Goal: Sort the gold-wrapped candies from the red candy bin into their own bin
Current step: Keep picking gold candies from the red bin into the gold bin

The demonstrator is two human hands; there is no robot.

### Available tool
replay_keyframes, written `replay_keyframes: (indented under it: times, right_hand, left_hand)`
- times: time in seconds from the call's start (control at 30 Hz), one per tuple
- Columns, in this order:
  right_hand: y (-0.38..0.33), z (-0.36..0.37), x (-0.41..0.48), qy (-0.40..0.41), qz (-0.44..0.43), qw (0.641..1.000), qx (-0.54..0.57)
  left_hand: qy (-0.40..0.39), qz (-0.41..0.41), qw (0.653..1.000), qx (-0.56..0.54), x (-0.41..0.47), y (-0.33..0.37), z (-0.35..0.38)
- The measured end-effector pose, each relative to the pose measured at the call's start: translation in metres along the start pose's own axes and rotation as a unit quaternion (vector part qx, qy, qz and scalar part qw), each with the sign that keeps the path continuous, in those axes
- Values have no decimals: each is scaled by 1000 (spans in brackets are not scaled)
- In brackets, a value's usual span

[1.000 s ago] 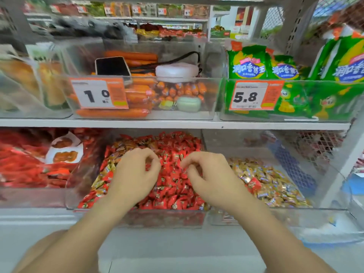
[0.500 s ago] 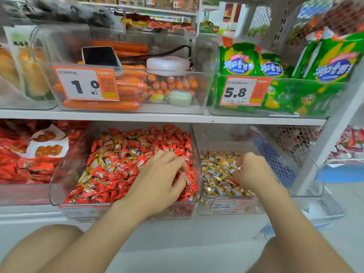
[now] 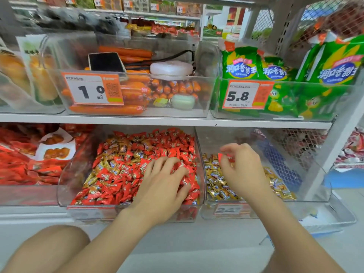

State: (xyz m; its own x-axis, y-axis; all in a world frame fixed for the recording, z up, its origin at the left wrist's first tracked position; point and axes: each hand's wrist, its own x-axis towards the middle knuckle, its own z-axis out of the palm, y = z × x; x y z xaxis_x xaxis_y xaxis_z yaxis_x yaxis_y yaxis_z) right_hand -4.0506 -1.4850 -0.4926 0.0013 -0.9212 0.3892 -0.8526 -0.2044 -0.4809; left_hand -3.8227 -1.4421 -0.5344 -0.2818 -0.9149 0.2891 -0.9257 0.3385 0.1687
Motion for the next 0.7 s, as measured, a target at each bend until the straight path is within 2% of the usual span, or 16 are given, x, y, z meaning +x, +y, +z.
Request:
replay_keyframes:
  times: [0.13, 0.23, 0.33, 0.43, 0.5, 0.57, 0.63, 0.7]
  right_hand:
    - [-56, 18, -7, -23, -135, 987, 82]
    - [-76, 47, -4, -79, -191, 978, 28]
    - [-92, 68, 7, -149, -194, 969, -35]
    - [-106, 69, 16, -211, -222, 952, 19]
    - [-107, 58, 19, -179, -207, 961, 35]
    - [-97, 46, 17, -165, -182, 969, -2]
    - [-90, 36, 9, -233, -177, 952, -93]
    - [-86, 32, 2, -291, -179, 926, -160]
  left_hand:
    - [-68, -81, 994, -8, 2, -30, -6]
    - [-100, -157, 982, 21, 7, -71, -15]
    - [-125, -210, 968, 52, 11, -111, -25]
    - [-108, -186, 974, 65, 9, -121, -32]
    - [-55, -178, 981, 56, 3, -108, -41]
    - [-5, -208, 977, 45, -10, -89, -50]
    - [-36, -266, 961, 62, -26, -74, -56]
    - [-128, -324, 934, 77, -39, -68, -58]
